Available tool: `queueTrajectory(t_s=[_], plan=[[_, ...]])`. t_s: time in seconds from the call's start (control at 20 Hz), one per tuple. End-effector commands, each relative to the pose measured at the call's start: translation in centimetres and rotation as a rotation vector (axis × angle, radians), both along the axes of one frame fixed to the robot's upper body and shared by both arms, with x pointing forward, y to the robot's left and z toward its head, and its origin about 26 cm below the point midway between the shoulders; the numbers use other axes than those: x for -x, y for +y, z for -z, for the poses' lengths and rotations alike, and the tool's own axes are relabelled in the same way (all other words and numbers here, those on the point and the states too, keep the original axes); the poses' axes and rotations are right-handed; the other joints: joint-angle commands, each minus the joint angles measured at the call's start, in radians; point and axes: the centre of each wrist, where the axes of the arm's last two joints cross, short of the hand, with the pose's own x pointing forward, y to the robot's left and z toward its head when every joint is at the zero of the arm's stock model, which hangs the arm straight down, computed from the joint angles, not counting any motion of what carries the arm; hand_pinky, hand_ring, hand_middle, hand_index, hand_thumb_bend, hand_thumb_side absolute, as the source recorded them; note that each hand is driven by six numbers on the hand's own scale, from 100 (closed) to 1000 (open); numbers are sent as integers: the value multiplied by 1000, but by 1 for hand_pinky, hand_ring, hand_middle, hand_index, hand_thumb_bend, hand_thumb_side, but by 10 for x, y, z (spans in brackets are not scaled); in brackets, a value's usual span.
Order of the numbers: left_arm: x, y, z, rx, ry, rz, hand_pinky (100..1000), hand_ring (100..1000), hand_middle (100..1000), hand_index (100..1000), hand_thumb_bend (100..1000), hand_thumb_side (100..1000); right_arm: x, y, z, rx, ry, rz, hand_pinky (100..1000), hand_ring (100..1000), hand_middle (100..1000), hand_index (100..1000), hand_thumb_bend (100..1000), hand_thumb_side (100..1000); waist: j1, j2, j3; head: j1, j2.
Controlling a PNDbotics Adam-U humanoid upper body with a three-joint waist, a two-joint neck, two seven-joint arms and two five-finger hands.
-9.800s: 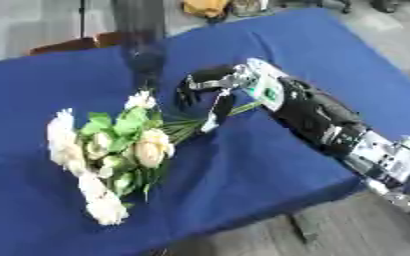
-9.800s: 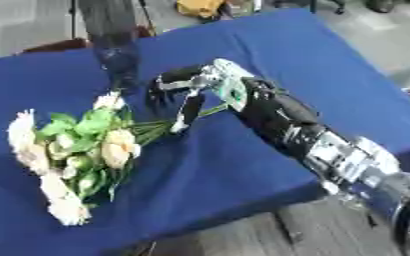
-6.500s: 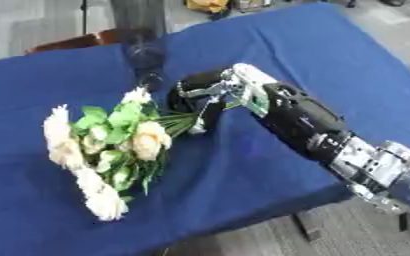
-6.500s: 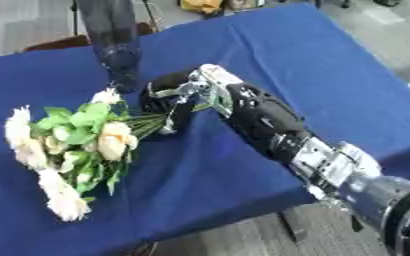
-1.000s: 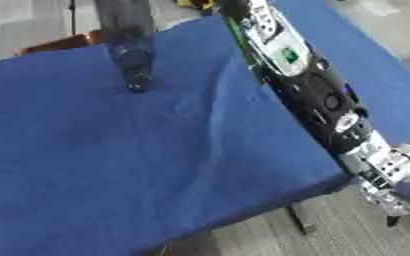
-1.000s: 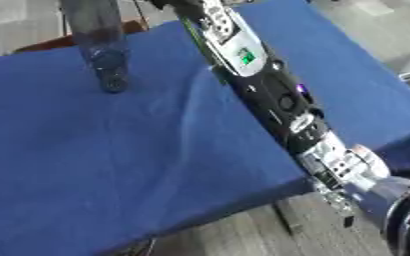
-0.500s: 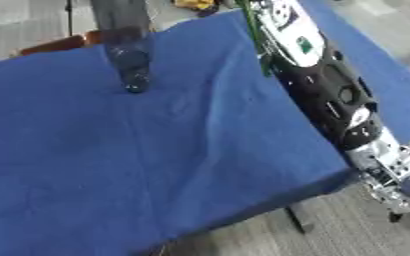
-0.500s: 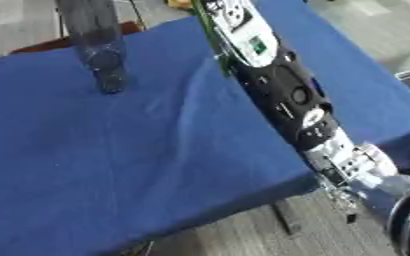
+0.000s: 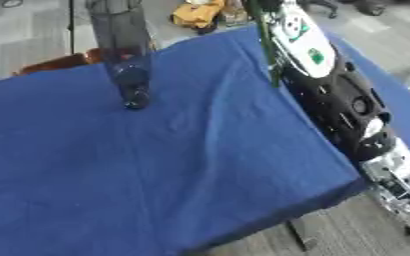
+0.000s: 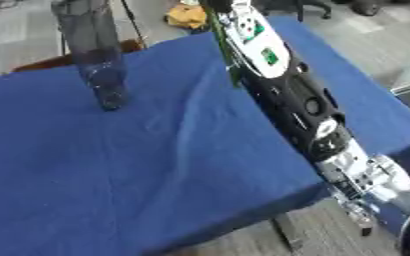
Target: Arrange flowers into the vase.
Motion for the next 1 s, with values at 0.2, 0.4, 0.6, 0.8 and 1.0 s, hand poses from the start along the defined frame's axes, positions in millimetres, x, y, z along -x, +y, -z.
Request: queueTrajectory(t_s=[0.2, 0.4, 0.6, 0.8, 1.0], plan=[[0, 7, -9, -32, -28, -13, 497, 555, 607, 823, 308, 946, 5, -6, -15, 19, -37, 14, 100, 139, 100, 294, 100, 825, -4, -29, 0, 1, -11], [0, 7, -9, -32, -28, -13, 497, 555, 607, 823, 308, 946, 5, -6, -15, 19, -37, 14, 100, 139, 100, 294, 100, 825, -4, -29, 0, 1, -11], [1, 7, -8, -30, -24, -17, 496, 555, 607, 823, 307, 947, 9, -10, -22, -14, -88, 15, 100, 184, 100, 324, 100, 904, -16, -32, 3, 35, -153], [1, 7, -8, -30, -23, -17, 496, 554, 607, 823, 307, 947, 8, -9, -17, -23, -117, 6, 100, 207, 100, 339, 100, 898, -18, -32, 5, 37, -181], [1, 7, -8, -30, -23, -17, 496, 554, 607, 823, 307, 947, 7, -10, -15, -23, -124, 0, 100, 207, 100, 339, 100, 898, -19, -32, 5, 36, -185]])
